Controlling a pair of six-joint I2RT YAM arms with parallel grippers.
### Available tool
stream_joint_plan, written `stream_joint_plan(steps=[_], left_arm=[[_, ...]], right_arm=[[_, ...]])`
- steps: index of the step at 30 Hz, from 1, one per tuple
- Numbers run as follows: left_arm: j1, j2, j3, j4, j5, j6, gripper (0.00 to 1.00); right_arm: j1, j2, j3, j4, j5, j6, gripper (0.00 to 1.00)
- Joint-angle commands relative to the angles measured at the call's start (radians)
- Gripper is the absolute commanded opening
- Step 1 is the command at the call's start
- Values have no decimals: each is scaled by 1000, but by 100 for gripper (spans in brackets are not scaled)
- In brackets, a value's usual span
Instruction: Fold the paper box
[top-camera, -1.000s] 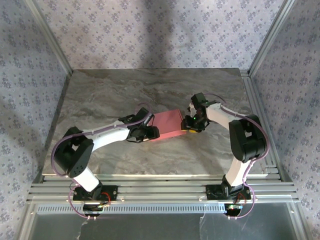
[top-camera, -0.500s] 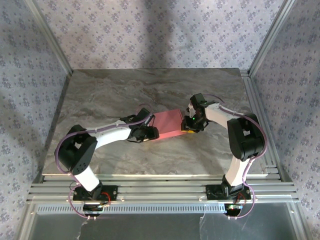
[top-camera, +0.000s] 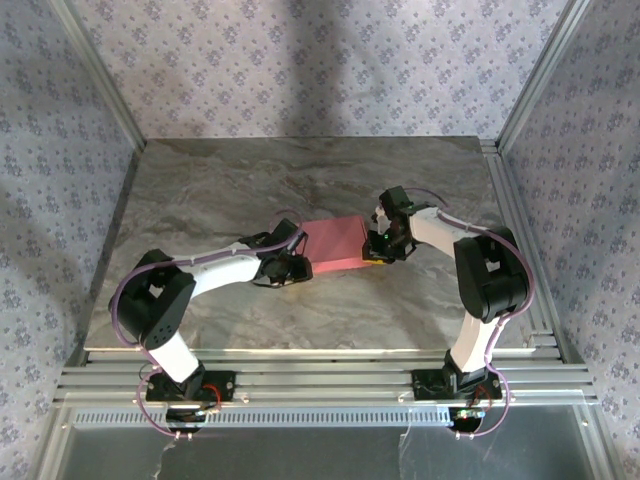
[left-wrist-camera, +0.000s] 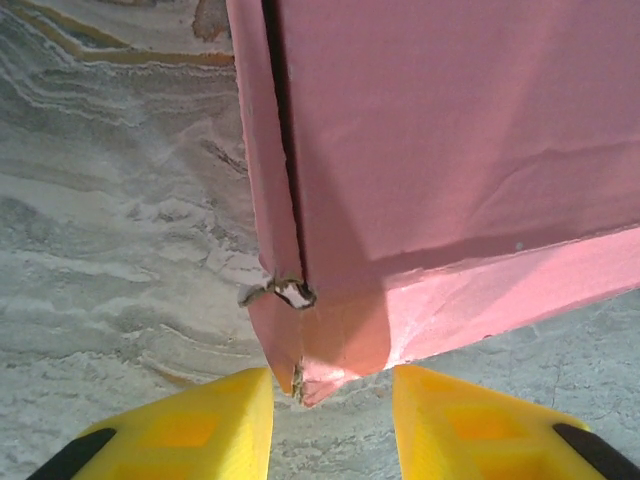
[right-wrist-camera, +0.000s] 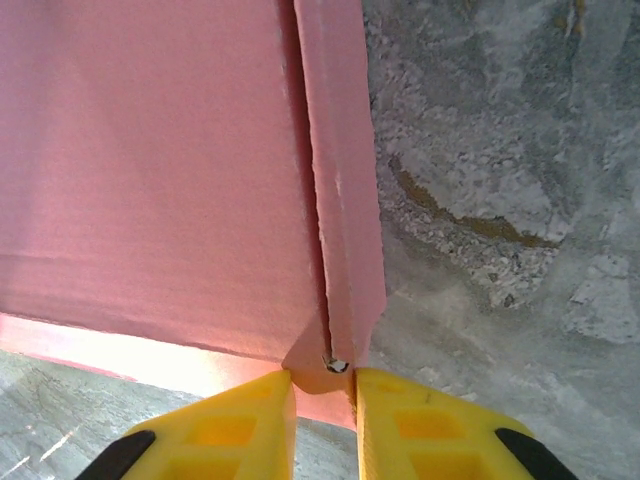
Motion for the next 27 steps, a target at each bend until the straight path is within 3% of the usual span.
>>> stream_joint_plan(steps=[1,5,8,13,16,19,22,27], left_arm=[[5,-17,2,12,-18,10,33],[4,-59,23,-21,-25,5,34],[5,-130,63,-118,-76,2,48],[65,-210,121,-231,-135,24,61],[145,-193,125,-187,-76,32,60],[194,-127,151,-129,12,53,53],[195,-52,193,-123,43,84,45],[191,45,240,-115,42,108,43]], right_arm=[[4,3,-23,2,16,-14,20],[5,-3,-24,-4,64,-30,20],[3,-15,-19,-12,92,-47,20],[5,-26,-16,-19,97,-51,20],[3,-30,-28,-7,85,-32,20],[2,-26,-30,-2,71,-22,19],[1,-28,-30,-4,63,-20,19],[-3,-29,-22,-12,62,-19,19]])
